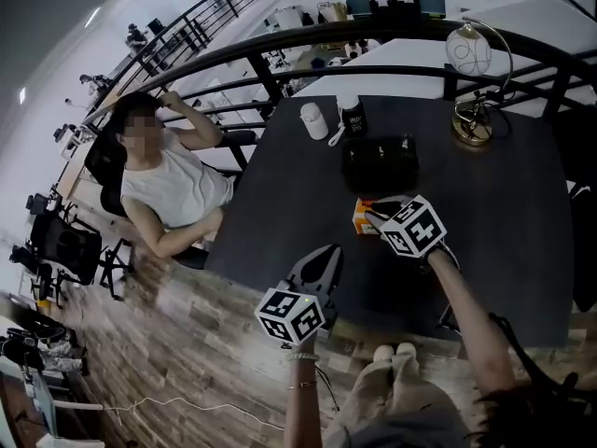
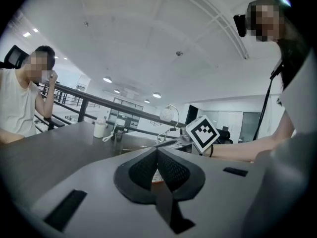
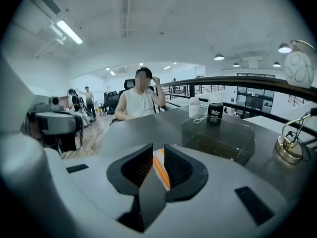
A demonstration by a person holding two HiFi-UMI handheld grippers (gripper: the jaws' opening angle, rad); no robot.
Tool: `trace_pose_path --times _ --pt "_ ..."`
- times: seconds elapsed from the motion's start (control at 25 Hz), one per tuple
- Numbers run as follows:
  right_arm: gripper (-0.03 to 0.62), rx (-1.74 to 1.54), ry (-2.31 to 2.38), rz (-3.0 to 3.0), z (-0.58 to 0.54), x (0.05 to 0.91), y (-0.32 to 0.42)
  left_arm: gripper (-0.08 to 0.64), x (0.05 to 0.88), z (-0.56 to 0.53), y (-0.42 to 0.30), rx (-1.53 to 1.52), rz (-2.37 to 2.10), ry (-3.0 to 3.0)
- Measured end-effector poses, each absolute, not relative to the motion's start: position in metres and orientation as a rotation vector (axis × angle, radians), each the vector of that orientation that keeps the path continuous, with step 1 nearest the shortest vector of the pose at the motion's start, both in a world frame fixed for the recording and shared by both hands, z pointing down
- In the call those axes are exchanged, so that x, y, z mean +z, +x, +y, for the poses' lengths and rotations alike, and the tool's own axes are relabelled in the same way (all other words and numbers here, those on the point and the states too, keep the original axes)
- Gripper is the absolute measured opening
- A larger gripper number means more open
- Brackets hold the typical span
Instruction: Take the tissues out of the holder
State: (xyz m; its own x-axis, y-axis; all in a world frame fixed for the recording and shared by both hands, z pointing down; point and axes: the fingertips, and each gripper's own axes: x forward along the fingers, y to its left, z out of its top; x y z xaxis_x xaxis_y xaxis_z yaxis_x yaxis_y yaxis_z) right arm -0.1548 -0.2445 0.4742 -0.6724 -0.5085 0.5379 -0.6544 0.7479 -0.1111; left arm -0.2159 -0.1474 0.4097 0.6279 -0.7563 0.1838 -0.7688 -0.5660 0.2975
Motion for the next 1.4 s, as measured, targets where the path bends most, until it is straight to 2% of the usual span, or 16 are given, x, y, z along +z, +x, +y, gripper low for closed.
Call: trace_pose_path --times 0.24,0.4,0.6,1.4 --pt "0.067 0.562 0.918 -2.707 -0.204 0.429 -0.161 0.008 0.386 -0.139 -0.209 0.031 -1.187 2.555" --pt "0.028 0.508 1.004 -2.8 -0.186 0.392 -0.145 0.008 0.366 -0.144 -0.188 0.029 -1.115 2.645" --pt "0.014 0.391 1.084 -2.836 -0.162 0.355 -0.13 0.008 0.344 -0.136 -0.162 0.021 -1.034 2.743" --pt "0.014 0.242 1.262 -2.941 -0.101 0.311 -0.082 0.008 0.303 -0.088 -0.114 -0.1 -0.869 2.888"
